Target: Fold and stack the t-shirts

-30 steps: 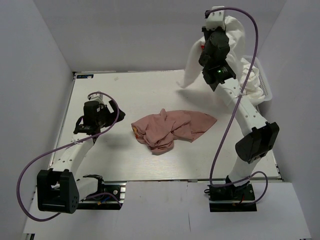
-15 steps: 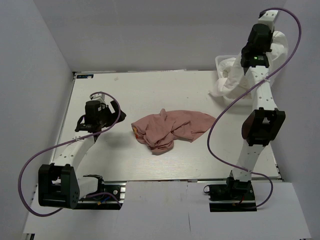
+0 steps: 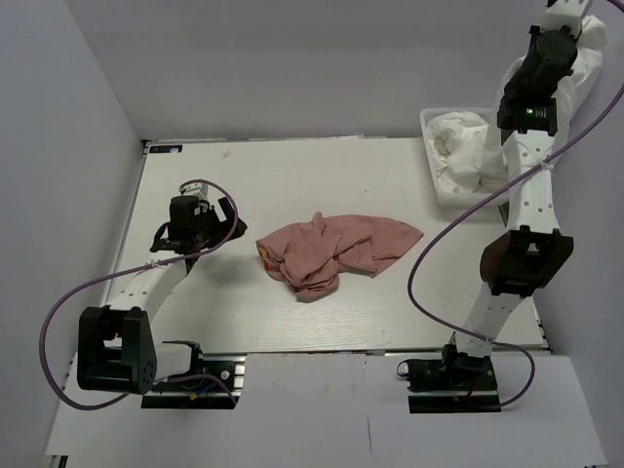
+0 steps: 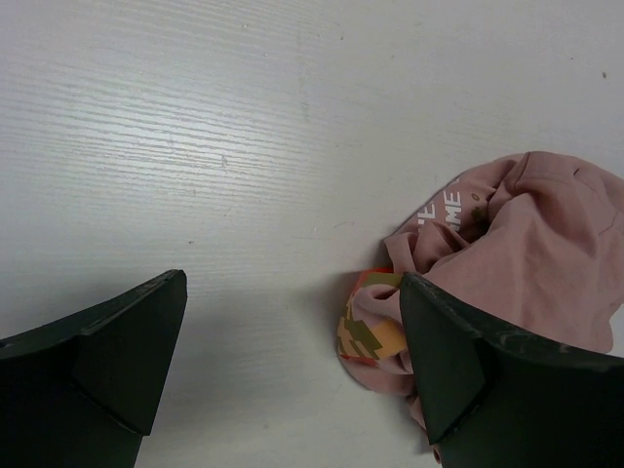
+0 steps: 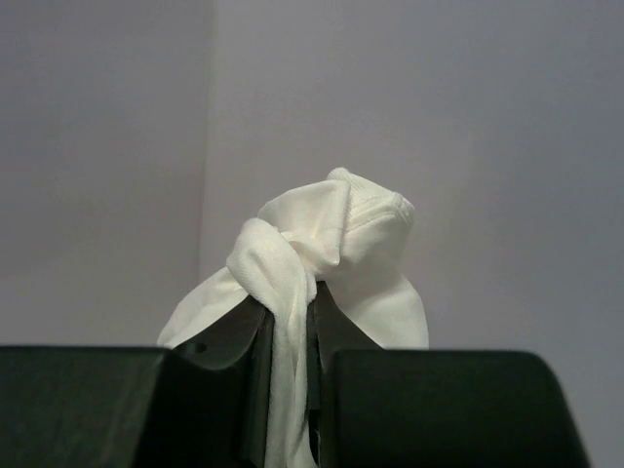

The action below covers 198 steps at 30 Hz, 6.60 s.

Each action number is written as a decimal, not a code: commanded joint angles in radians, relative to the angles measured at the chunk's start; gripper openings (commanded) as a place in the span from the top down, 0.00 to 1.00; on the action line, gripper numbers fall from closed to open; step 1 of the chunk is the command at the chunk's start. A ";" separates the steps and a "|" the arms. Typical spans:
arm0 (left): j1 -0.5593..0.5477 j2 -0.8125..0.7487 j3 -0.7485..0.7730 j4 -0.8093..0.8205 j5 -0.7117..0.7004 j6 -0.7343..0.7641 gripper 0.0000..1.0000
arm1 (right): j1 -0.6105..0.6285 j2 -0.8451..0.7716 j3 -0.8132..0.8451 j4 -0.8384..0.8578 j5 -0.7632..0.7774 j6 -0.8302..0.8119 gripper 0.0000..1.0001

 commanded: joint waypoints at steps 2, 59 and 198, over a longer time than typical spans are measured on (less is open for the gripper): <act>-0.006 -0.020 0.032 0.007 0.024 0.012 0.00 | 0.004 -0.003 -0.063 -0.006 -0.267 0.147 1.00; -0.077 0.276 0.015 0.265 0.414 -0.170 1.00 | 0.602 -0.141 -1.142 -0.036 -0.709 0.801 0.86; -0.063 -0.545 0.363 -0.119 -0.181 -0.130 1.00 | 0.539 -1.159 -1.185 -0.189 -0.398 0.649 1.00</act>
